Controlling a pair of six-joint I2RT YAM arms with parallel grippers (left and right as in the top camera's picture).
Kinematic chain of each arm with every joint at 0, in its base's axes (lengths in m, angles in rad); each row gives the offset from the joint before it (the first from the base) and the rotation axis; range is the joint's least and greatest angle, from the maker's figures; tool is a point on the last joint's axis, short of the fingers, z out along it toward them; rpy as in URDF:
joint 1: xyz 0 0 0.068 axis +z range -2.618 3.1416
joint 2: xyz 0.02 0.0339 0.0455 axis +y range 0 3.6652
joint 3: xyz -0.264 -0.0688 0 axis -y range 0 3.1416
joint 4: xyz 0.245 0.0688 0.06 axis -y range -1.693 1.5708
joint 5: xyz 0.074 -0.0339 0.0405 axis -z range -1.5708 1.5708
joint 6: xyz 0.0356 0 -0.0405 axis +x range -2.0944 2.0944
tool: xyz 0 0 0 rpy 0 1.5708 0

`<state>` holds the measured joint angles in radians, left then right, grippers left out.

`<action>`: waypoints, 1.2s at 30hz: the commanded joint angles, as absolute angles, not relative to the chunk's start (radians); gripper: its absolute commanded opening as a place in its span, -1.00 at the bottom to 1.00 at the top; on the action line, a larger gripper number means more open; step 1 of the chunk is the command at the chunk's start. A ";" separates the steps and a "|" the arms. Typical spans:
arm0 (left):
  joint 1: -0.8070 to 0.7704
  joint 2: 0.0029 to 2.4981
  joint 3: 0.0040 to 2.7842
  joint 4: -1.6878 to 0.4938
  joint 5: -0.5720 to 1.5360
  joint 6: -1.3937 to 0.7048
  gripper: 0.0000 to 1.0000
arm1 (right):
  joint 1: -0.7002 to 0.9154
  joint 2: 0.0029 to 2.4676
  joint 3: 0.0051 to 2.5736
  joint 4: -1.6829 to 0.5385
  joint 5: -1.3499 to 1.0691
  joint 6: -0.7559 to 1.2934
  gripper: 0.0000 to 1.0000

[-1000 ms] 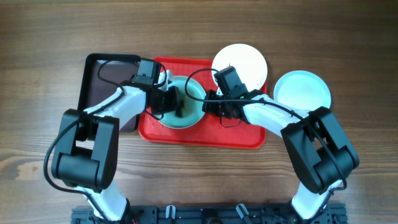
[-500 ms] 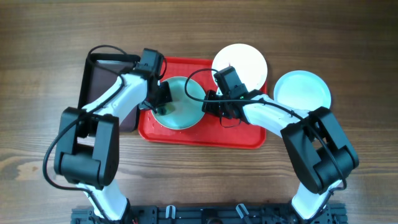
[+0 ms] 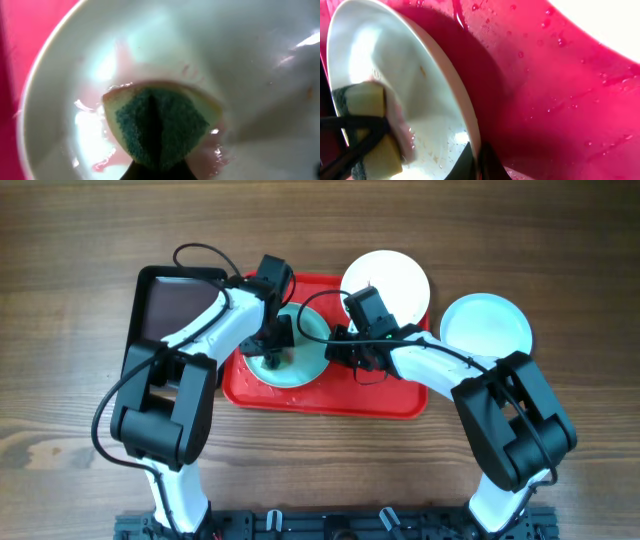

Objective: Clean dirty plates on tray and stack at the side
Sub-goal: 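Scrub the second blue plate with the sponge while right gripper holds rim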

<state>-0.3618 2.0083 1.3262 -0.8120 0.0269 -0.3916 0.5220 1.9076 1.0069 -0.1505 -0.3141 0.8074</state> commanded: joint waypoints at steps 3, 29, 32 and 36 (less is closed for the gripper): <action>-0.385 2.132 1.298 -0.671 0.178 -0.257 -0.92 | 0.526 1.945 1.014 -0.157 -0.323 0.799 -0.91; -0.233 2.147 1.298 -0.941 0.204 -0.268 -0.92 | 0.526 1.945 1.014 -0.157 -0.331 0.788 -0.91; -0.272 2.147 1.298 -0.952 0.253 -0.176 -0.92 | 0.526 1.945 1.014 -0.157 -0.331 0.788 -0.91; -0.333 2.147 1.298 -0.954 0.368 -0.039 -0.92 | 0.526 1.945 1.014 -0.157 -0.331 0.788 -0.91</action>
